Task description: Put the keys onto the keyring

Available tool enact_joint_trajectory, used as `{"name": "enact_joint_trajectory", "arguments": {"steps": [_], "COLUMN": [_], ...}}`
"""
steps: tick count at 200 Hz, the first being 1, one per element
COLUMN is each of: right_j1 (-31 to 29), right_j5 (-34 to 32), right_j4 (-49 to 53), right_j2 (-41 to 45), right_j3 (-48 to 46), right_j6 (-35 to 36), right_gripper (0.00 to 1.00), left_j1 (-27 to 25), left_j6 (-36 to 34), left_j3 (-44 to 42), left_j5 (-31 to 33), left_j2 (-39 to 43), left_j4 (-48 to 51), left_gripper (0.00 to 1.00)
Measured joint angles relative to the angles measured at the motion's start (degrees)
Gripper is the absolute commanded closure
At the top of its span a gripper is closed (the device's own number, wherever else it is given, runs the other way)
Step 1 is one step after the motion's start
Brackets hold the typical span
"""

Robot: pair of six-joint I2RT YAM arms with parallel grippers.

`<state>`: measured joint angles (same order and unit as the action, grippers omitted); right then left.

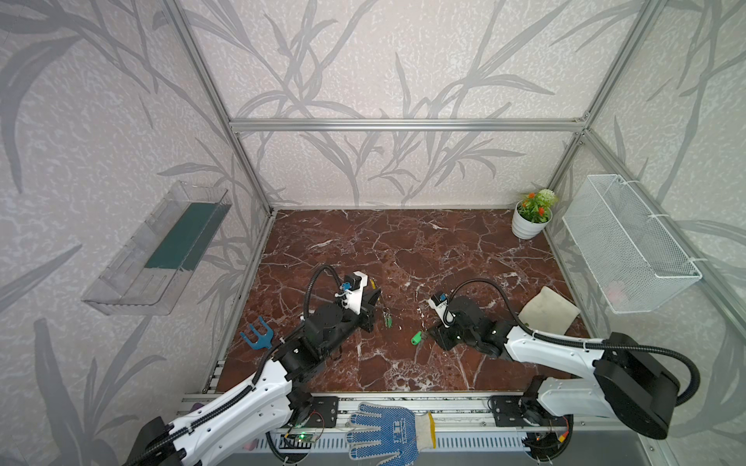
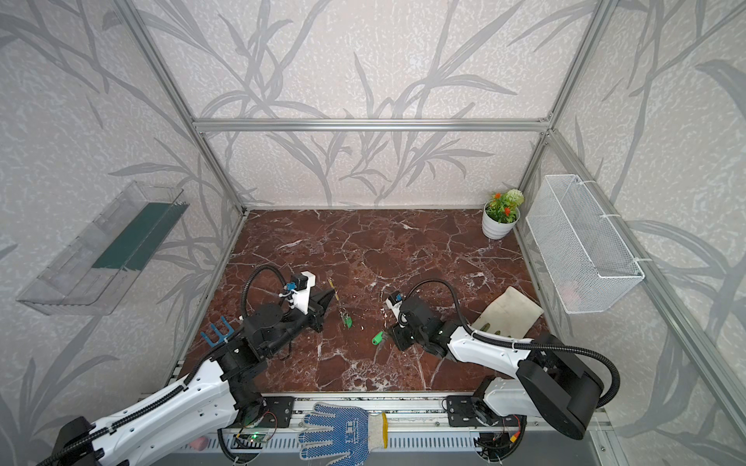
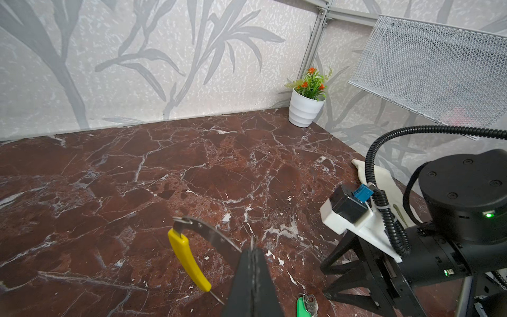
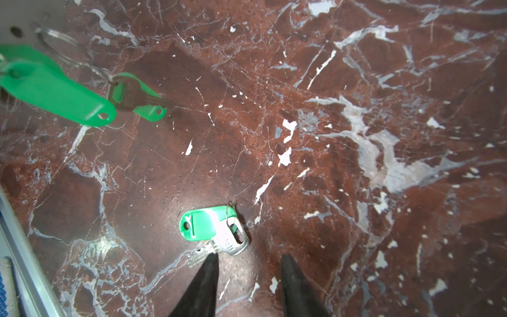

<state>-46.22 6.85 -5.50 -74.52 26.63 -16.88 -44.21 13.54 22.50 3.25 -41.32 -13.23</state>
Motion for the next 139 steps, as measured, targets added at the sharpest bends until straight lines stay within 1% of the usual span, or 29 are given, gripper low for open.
{"name": "enact_joint_trajectory", "arguments": {"steps": [23,52,104,139], "right_j1": [-0.15,-0.79,-1.16,-1.2], "right_j5": [0.85,1.25,1.36,1.38], "right_j4": [-4.79,-8.02,-9.33,-9.55], "right_j2": [-1.92,-4.15,-7.45,-7.98], "right_j3": [-0.94,-0.96,-0.37,0.0], "right_j6": [0.02,0.11,0.7,0.87], "right_gripper": [0.64,0.66,0.73,0.74], "left_j1": [0.0,0.0,0.0,0.0], "left_j6": [0.0,0.0,0.0,0.0], "left_j3": [-0.11,-0.11,-0.11,-0.11], "left_j5": [0.15,0.15,0.15,0.15], "left_j2": [0.0,0.0,0.0,0.0], "left_j4": [-0.09,-0.11,-0.11,-0.11], "left_gripper": [1.0,1.0,1.0,1.0]}}
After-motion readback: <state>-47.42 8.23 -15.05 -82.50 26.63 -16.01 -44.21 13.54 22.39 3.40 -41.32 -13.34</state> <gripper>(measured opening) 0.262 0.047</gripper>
